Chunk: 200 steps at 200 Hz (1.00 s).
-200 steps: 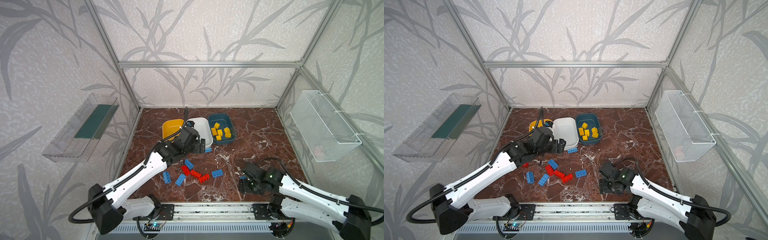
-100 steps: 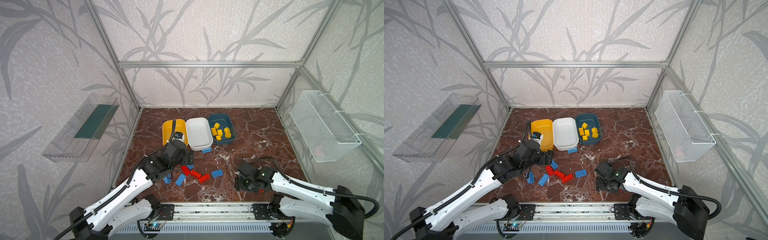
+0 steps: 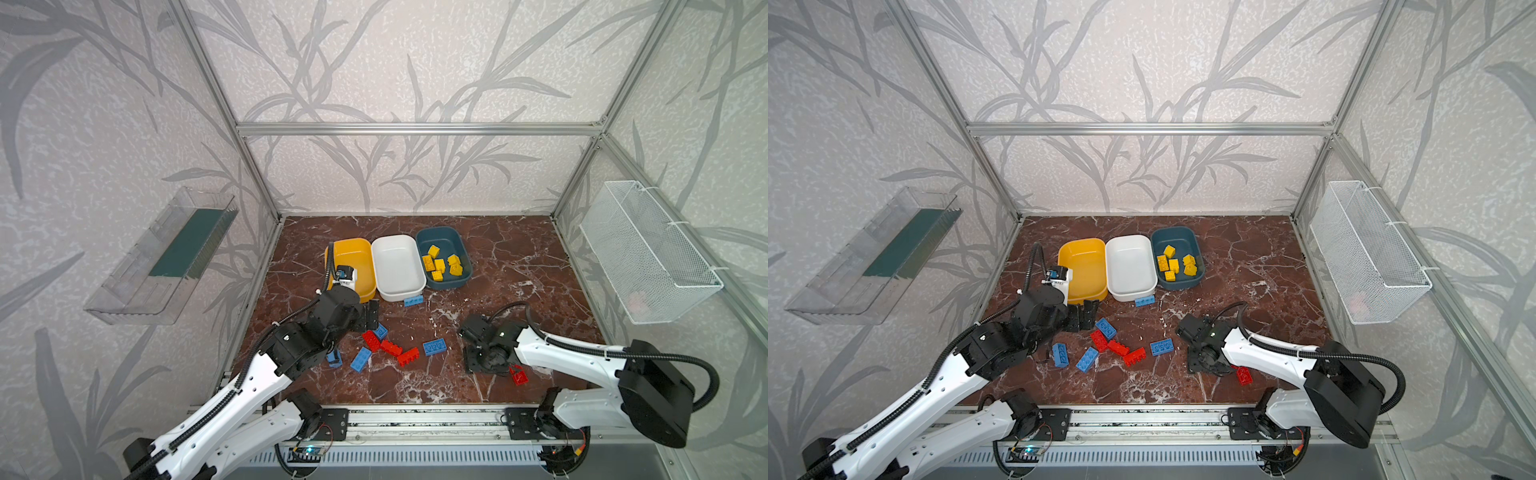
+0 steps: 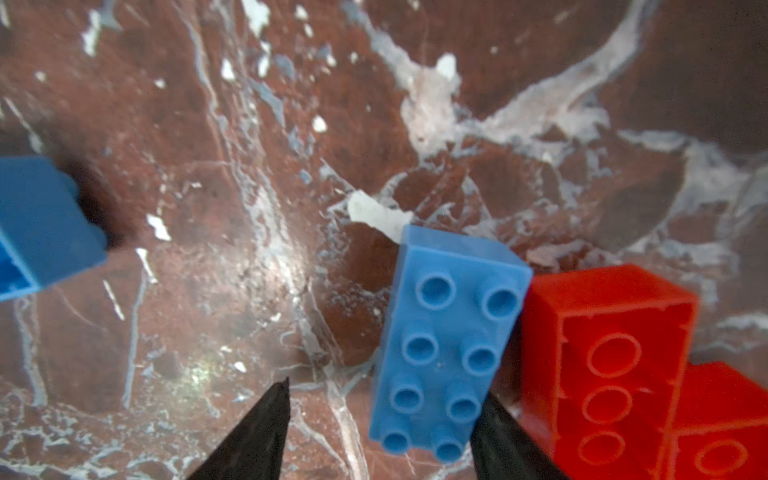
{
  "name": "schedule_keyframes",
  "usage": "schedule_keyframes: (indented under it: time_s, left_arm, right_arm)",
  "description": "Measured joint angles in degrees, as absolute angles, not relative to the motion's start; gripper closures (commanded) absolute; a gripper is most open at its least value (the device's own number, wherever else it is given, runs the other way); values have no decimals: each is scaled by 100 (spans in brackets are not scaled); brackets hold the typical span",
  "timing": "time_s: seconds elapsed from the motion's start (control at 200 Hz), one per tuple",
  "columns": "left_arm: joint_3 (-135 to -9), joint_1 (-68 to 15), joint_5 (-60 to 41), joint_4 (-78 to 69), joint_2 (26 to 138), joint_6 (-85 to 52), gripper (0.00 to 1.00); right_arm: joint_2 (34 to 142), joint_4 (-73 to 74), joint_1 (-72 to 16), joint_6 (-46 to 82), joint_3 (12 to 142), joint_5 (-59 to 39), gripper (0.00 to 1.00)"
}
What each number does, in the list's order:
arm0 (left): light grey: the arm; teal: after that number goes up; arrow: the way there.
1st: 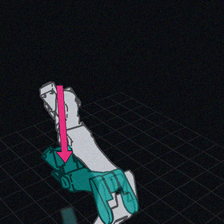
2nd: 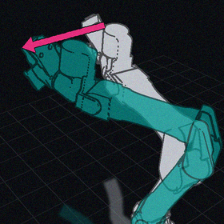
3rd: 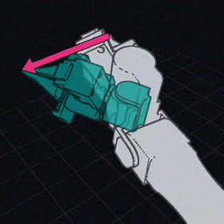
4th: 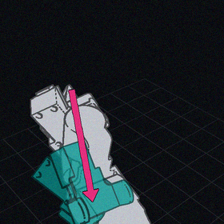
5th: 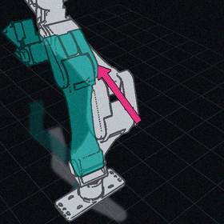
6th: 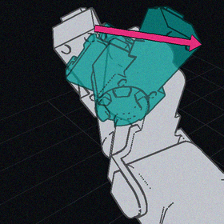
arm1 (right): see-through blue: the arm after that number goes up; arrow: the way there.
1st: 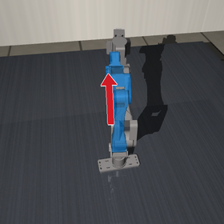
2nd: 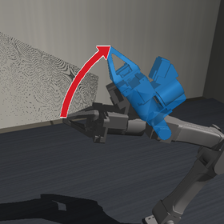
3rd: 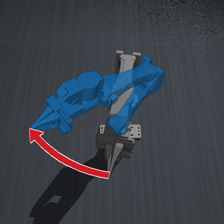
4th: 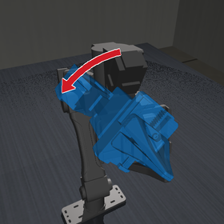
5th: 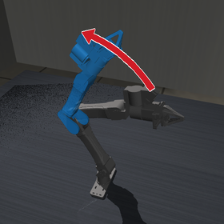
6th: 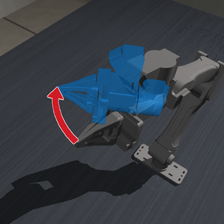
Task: Sort the legos into containers by color
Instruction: 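Grasp a blue 2x4 brick with the right gripper while the left arm withdraws, then carry the blue 2x4 brick with the right gripper into the white tub and release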
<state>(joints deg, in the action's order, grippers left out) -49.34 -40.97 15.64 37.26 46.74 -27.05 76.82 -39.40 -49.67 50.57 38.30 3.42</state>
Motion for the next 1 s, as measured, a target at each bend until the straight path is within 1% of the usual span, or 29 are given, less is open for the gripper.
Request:
schedule_keyframes:
  time_s: [0.06, 0.12, 0.165, 0.42, 0.515, 0.605, 0.88, 1.0]
  left_arm:
    - [-4934, -4082, 1575, 3728, 4628, -2698, 2]
    - [-4934, -4077, 1605, 3728, 4574, -2696, 3]
    - [-4934, -4075, 1625, 3728, 4510, -2694, 3]
    - [-4932, -3994, 1645, 3697, 4268, -2674, 3]
    - [-4932, -3979, 1645, 3682, 4268, -2668, 3]
    - [-4932, -3968, 1645, 3682, 4265, -2659, 3]
    - [-4899, -3946, 1645, 3677, 4143, -2657, 3]
    - [-4853, -3927, 1656, 3680, 4023, -2657, 3]
  right_arm:
    - [7856, -3951, -4952, 4995, 3975, 360, 39]
    - [7955, -3946, -4925, 4963, 4029, 362, 44]
    - [7981, -3948, -4895, 4954, 4029, 360, 45]
    - [8005, -3946, -4672, 4932, 4029, 357, 46]
    - [8058, -3903, -4582, 4912, 4029, 340, 41]
    - [8121, -3820, -4512, 4877, 4029, 285, 41]
    - [8385, -3688, -4475, 4836, 4176, 248, 50]
    - [8490, -3649, -4469, 4821, 4268, 252, 56]
